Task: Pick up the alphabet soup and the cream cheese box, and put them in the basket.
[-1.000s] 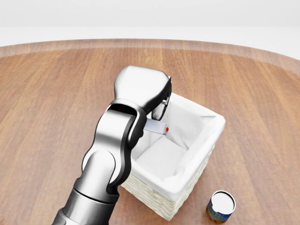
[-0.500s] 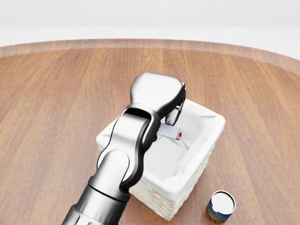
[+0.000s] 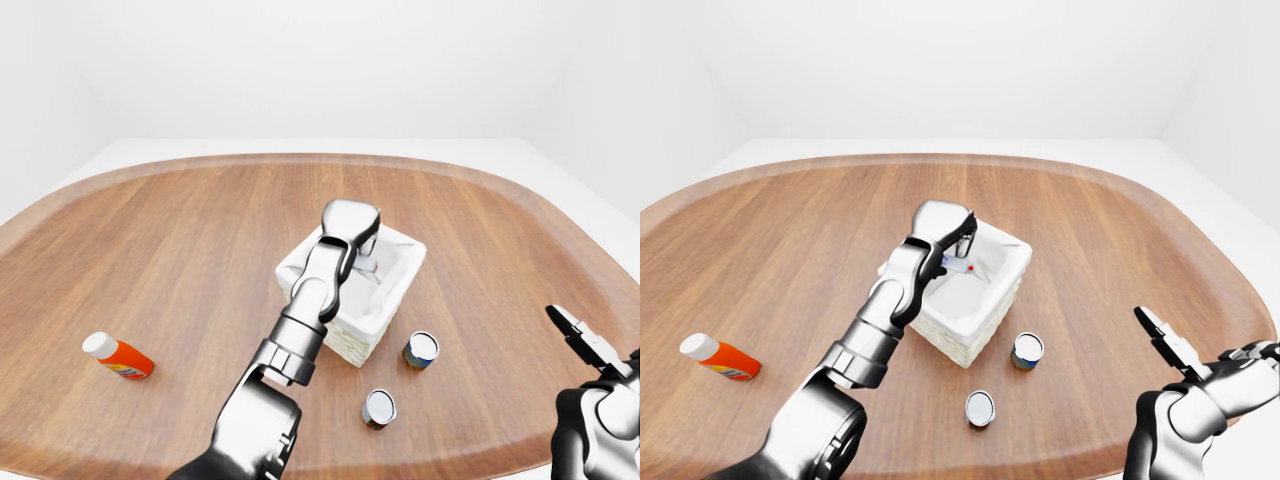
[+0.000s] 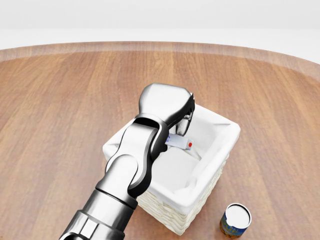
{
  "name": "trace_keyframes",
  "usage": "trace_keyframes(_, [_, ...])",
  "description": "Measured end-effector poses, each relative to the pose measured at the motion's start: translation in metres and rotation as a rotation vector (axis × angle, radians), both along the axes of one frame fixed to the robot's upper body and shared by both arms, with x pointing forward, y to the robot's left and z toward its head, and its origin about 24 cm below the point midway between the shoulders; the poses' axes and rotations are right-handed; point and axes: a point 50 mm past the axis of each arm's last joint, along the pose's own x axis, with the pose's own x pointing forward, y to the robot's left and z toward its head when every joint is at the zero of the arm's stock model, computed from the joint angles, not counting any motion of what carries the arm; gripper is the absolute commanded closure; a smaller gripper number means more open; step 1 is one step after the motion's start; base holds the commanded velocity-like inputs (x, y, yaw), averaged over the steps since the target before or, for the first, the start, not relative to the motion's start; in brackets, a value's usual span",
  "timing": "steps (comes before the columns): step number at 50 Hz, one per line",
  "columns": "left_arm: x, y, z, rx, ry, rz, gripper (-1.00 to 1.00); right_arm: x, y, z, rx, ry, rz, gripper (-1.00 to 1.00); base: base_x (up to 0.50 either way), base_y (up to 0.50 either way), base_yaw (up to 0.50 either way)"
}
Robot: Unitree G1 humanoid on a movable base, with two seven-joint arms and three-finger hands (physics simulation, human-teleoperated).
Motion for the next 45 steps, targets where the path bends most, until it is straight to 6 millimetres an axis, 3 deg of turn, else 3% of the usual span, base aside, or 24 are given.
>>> trace_keyframes(2, [0.000,0.000,-0.001,-0.001,-0.001,-0.001,-0.94,0.000,0.000,0.000,0.000,0.000,0.000,-1.00,0.00,0.00,0.00])
trace_keyframes(3, [0.000,0.000,-0.001,-0.001,-0.002,-0.001,-1.00,0.000,0.000,0.000,0.000,0.000,0.000,-1.00,0.00,0.00,0.00])
trace_keyframes(25, [-0.003,0.004,0.010,-0.018,-0.044,0.004,-1.00,0.000,0.000,0.000,-0.001,0.001,0.001,-1.00,0.00,0.00,0.00])
trace_keyframes(45, [-0.023,0.014,0.057,-0.027,-0.232,0.038,-1.00,0.000,0.000,0.000,-0.001,0.003,-0.001,-1.00,0.00,0.00,0.00])
